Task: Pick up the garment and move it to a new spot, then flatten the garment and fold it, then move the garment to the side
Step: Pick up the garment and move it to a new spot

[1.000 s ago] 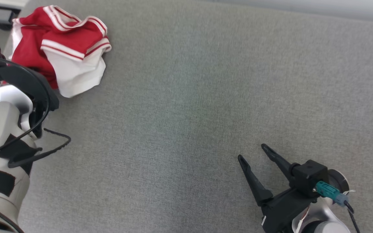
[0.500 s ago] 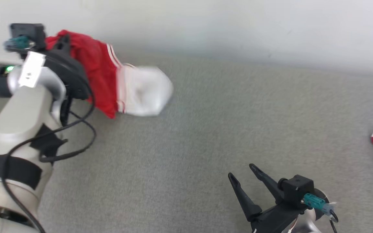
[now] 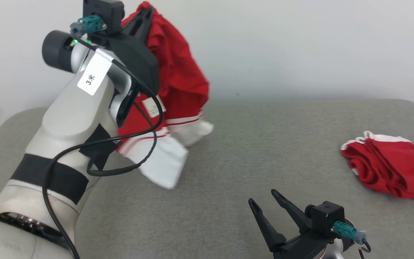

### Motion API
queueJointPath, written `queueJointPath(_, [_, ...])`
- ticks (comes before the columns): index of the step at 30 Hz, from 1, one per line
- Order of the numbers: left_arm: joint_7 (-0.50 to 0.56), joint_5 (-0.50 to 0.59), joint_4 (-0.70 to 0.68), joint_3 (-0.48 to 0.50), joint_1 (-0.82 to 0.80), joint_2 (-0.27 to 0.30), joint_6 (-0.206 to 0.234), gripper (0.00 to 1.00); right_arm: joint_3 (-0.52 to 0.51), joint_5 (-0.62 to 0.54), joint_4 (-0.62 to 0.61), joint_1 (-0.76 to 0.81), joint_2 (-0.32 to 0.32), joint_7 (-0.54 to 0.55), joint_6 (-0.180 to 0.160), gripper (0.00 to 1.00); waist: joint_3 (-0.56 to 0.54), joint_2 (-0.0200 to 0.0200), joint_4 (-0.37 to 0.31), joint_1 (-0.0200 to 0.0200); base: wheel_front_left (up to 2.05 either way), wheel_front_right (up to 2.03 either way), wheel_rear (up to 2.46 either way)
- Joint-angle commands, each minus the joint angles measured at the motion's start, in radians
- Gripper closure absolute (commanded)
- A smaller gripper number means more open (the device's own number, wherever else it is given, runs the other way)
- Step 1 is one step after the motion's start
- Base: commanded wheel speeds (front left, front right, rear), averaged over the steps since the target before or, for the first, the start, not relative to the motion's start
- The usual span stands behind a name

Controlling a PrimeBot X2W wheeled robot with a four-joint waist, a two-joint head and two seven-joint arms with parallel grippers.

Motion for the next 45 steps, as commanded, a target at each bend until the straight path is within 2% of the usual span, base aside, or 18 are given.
queueJointPath(1, [0.000,-0.015,-0.023,-0.005,-0.023,-0.007,-0.002,1.00,-0.004,0.007,0.005,-0.010,-0.001,-0.010,-0.002,0.00,-0.042,0.0001,-0.105,0.0001,0.00,0.00,0.00])
queueJointPath(8, [0.028,-0.068,-0.166,-0.036,-0.027,-0.019,0.005,1.00,-0.011,0.007,0.021,-0.023,-0.001,-0.027,-0.002,0.00,-0.034,0.0001,-0.202,0.0001,0.00,0.00,0.00])
queueJointPath(13, [0.124,-0.134,-0.290,-0.090,0.034,-0.016,0.078,1.00,-0.031,0.001,0.020,-0.030,-0.001,-0.035,-0.002,0.00,-0.019,0.0001,-0.226,0.0001,0.00,0.00,0.00])
queueJointPath(17, [0.198,-0.156,-0.338,-0.118,0.097,-0.014,0.141,1.00,-0.050,-0.005,0.014,-0.025,-0.001,-0.040,-0.002,0.00,-0.004,0.0001,-0.213,0.0001,0.00,0.00,0.00])
queueJointPath(18, [0.229,-0.167,-0.339,-0.124,0.137,0.000,0.164,1.00,-0.053,-0.007,0.012,-0.024,-0.001,-0.038,-0.002,0.00,0.002,0.0001,-0.201,0.0001,0.00,0.00,0.00])
queueJointPath(20, [0.257,-0.176,-0.333,-0.131,0.177,0.018,0.181,1.00,-0.053,-0.007,0.008,-0.025,-0.001,-0.037,-0.002,0.00,0.008,0.0001,-0.189,0.0001,0.00,0.00,0.00])
queueJointPath(31, [0.340,-0.184,-0.236,-0.163,0.336,0.118,0.246,1.00,-0.051,0.000,0.009,-0.037,-0.001,-0.037,-0.002,0.00,0.027,0.0001,-0.116,0.0001,0.00,0.00,0.00])
queueJointPath(37, [0.333,-0.174,-0.188,-0.180,0.377,0.153,0.246,1.00,-0.044,0.006,0.014,-0.041,-0.001,-0.037,-0.002,0.00,0.029,0.0001,-0.097,0.0001,0.00,0.00,0.00])
queueJointPath(38, [0.329,-0.173,-0.180,-0.184,0.384,0.158,0.243,0.76,-0.044,0.007,0.014,-0.042,-0.001,-0.037,-0.002,0.00,0.028,0.0001,-0.095,0.0001,0.00,0.00,0.00])
queueJointPath(39, [0.320,-0.173,-0.174,-0.186,0.389,0.161,0.237,0.58,-0.043,0.007,0.016,-0.043,-0.001,-0.038,-0.002,0.00,0.027,0.0001,-0.093,0.0001,0.00,0.00,0.00])
queueJointPath(40, [0.317,-0.175,-0.166,-0.185,0.395,0.164,0.242,0.00,-0.043,0.008,0.018,-0.043,-0.001,-0.038,-0.002,0.00,0.026,0.0001,-0.092,0.0001,0.00,0.00,0.00])
queueJointPath(45, [0.306,-0.189,-0.137,-0.184,0.427,0.174,0.234,0.00,-0.043,0.010,0.023,-0.041,-0.001,-0.040,-0.002,0.00,0.018,0.0001,-0.084,0.0001,0.00,0.00,0.00])
